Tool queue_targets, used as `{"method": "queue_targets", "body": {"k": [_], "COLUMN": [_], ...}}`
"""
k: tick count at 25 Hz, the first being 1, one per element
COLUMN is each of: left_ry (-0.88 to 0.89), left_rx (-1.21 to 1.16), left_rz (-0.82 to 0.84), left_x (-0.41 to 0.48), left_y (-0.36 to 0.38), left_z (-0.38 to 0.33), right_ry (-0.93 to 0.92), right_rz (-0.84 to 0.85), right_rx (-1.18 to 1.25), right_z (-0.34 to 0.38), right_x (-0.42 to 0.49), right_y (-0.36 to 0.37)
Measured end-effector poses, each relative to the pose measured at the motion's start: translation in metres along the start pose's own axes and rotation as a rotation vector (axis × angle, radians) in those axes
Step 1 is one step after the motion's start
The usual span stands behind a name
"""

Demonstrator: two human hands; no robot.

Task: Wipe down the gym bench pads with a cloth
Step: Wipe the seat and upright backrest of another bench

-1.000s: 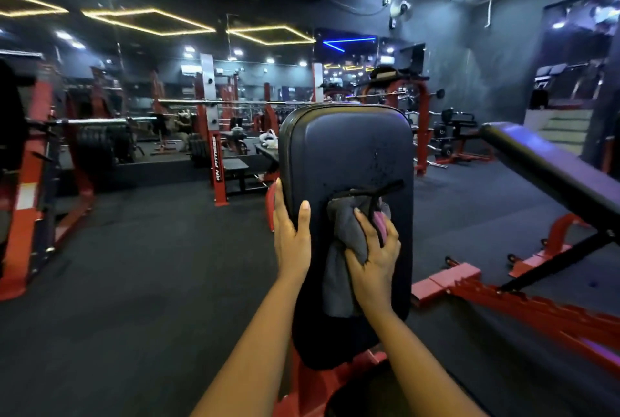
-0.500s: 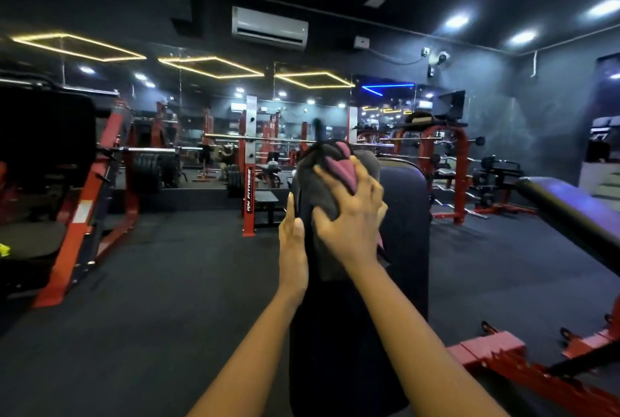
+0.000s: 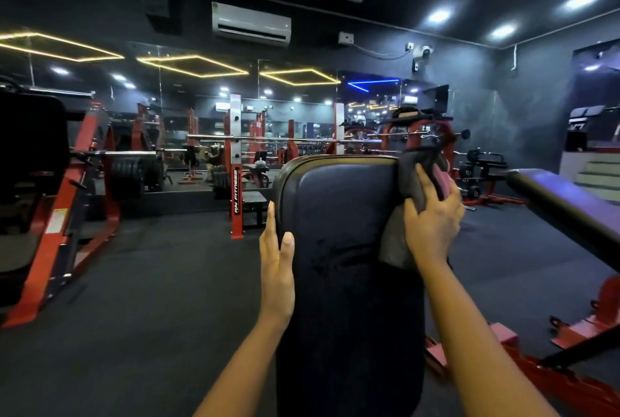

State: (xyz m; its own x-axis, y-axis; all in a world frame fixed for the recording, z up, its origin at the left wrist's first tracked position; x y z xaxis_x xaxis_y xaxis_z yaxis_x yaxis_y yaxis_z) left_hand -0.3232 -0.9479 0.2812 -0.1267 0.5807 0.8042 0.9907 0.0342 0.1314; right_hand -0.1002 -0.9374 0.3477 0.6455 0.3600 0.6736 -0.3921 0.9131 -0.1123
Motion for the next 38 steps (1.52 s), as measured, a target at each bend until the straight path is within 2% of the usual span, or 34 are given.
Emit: {"method": "queue_targets", "body": {"k": [3,8,14,16,21,24,26,30,35,38], "left_ry": [0.001,0.012,-0.015,-0.037,-0.023,-0.048,-0.135,-0.211,-0.224,-0.235], "left_rx": [0.003,-0.011,-0.281,-0.271,-0.191,-0.023,0.044,0.106,0.124,0.112], "left_rz": [-0.001,0.034,0.097,0.109,0.105,0.135,0.178,0.225,0.194,0.175], "left_x": [0.002,0.002,0.003,0.001,-0.009,-0.040,-0.066,-0.097,-0.101,-0.102], "left_y": [0.000,-0.001,-0.006,-0.009,-0.011,-0.018,-0.023,-0.019,-0.015,-0.014], "left_z": [0.001,0.001,-0.007,-0.013,-0.014,0.007,0.022,0.029,0.026,0.025], "right_ry": [0.047,0.045,-0.214,-0.252,-0.269,-0.193,-0.105,0.198,0.214,0.203], "right_rz": [0.012,-0.003,0.088,0.110,0.071,0.040,0.022,-0.007,0.007,0.029], "right_rx": [0.030,0.034,-0.020,-0.058,-0.074,-0.052,-0.051,0.018,0.070,0.065], "right_z": [-0.011,0.011,0.036,0.035,0.014,-0.016,-0.042,-0.094,-0.100,-0.082], "right_x": [-0.002,-0.054,-0.201,-0.231,-0.207,-0.175,-0.150,-0.117,-0.120,-0.160], "right_y": [0.001,0.005,0.020,0.022,0.016,0.010,0.004,-0.003,-0.006,-0.007]}}
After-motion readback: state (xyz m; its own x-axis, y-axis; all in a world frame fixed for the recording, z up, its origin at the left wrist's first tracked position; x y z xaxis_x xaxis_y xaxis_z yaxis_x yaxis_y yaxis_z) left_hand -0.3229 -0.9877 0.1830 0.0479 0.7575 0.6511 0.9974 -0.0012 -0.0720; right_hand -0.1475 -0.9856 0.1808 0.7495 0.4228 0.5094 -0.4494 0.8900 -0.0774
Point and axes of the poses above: each hand's wrist, its own x-axis towards the middle knuckle, its own y-axis out of the palm, z = x × y, the point moved 2 cm from there along x, towards the middle knuckle, and after that the axes turned 11 degrees about y, right-handed, at the moved point
